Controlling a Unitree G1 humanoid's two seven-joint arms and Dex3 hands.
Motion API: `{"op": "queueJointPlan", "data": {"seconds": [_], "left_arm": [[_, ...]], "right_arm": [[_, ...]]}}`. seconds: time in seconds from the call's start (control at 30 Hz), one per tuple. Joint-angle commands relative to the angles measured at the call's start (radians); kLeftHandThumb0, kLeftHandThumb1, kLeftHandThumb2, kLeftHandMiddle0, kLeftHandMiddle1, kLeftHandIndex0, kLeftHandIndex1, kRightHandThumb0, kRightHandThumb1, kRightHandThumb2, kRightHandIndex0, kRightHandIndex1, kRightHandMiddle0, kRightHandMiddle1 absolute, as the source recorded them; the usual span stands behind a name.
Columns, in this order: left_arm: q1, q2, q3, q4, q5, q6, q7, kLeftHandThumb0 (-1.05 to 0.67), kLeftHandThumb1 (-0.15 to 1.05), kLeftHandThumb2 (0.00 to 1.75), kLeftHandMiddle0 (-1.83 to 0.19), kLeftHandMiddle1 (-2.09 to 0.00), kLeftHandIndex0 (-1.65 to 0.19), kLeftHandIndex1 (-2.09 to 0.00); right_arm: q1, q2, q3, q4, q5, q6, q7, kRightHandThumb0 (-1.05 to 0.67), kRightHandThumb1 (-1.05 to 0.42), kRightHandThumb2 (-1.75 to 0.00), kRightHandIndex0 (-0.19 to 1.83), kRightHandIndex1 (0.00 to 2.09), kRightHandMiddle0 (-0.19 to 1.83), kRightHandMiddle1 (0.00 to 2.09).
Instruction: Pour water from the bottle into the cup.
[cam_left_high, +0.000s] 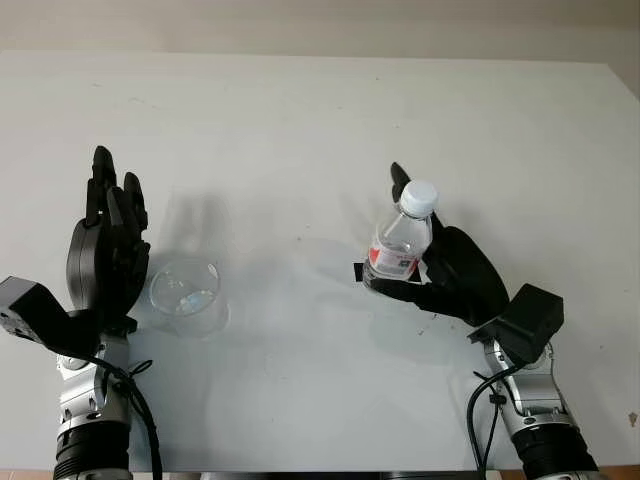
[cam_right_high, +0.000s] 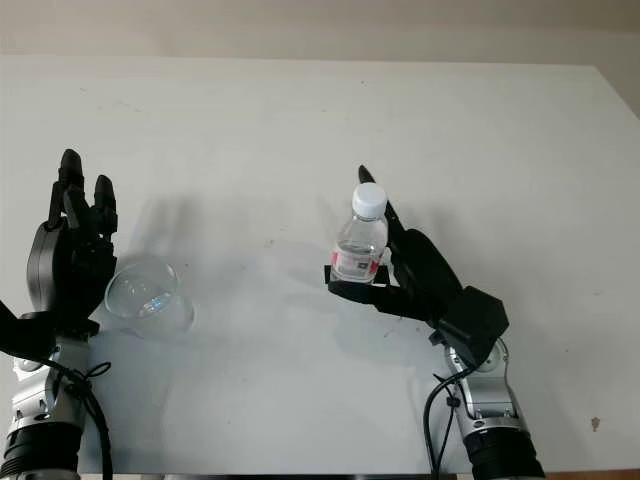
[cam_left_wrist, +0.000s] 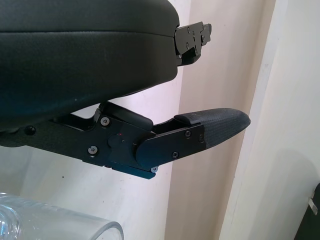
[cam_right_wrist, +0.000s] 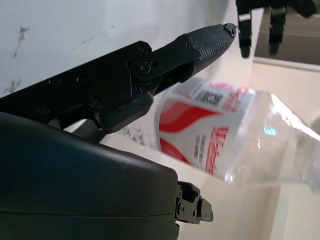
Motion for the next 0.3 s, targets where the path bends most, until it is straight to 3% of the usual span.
{"op": "queueJointPlan", "data": {"seconds": [0.0, 0.27], "left_arm": [[0.011, -0.003, 0.0, 0.015, 0.002, -0.012, -0.002, -0.77, 1.05, 0.67, 0.19, -0.01, 0.19, 0.0], [0.015, -0.005, 0.001, 0.011, -0.006, -0.012, -0.008, -0.76, 1.05, 0.67, 0.19, 0.0, 0.19, 0.0]], "right_arm": [[0.021, -0.002, -0.015, 0.025, 0.011, -0.027, -0.001, -0.88, -0.9, -0.05, -0.19, 0.0, -0.19, 0.0], [0.036, 0.0, -0.041, 0.03, 0.033, -0.043, -0.006, -0.86, -0.9, -0.05, -0.19, 0.0, -0.19, 0.0]]}}
